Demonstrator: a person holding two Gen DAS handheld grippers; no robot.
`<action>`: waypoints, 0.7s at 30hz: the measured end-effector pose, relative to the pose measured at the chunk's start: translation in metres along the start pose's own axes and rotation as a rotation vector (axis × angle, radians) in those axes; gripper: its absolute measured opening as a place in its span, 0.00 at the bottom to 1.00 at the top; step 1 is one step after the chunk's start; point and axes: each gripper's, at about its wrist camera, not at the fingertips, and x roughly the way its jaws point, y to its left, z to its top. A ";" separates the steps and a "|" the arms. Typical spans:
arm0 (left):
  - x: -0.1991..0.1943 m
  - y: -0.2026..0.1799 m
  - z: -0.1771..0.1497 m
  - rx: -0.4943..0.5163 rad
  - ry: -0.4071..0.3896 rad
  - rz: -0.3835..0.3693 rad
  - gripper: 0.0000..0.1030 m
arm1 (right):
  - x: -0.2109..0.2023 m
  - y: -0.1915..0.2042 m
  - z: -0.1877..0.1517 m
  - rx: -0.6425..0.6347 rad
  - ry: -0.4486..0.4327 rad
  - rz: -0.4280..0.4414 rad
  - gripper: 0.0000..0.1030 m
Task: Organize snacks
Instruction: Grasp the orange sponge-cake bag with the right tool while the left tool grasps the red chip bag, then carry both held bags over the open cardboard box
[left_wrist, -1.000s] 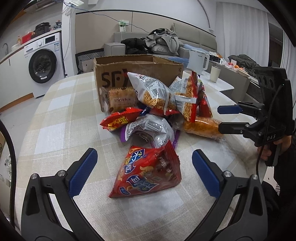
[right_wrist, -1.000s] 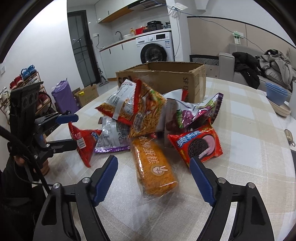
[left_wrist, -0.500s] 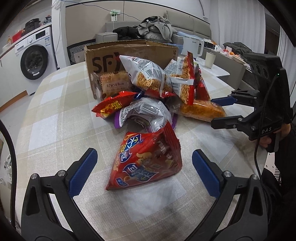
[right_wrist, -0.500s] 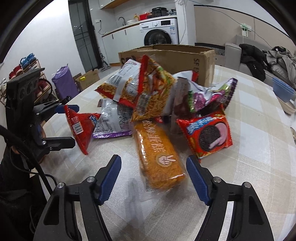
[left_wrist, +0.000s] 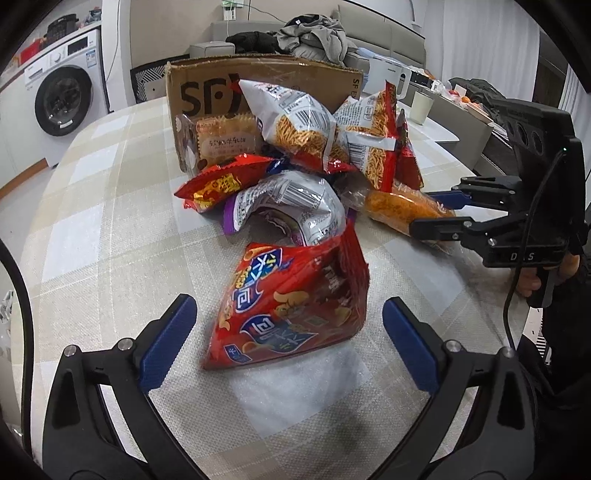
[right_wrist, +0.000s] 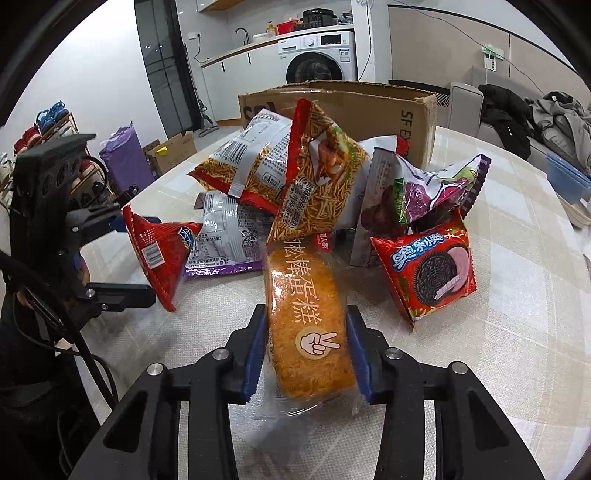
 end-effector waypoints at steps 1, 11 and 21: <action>0.002 0.000 0.000 0.001 0.005 -0.001 0.97 | 0.000 0.000 0.000 -0.004 -0.001 0.000 0.39; 0.017 0.002 0.002 -0.017 0.036 0.002 0.75 | -0.001 0.005 -0.001 -0.023 -0.005 -0.010 0.39; 0.004 -0.002 0.008 -0.014 -0.038 -0.007 0.55 | -0.014 0.016 -0.008 -0.095 -0.054 -0.007 0.37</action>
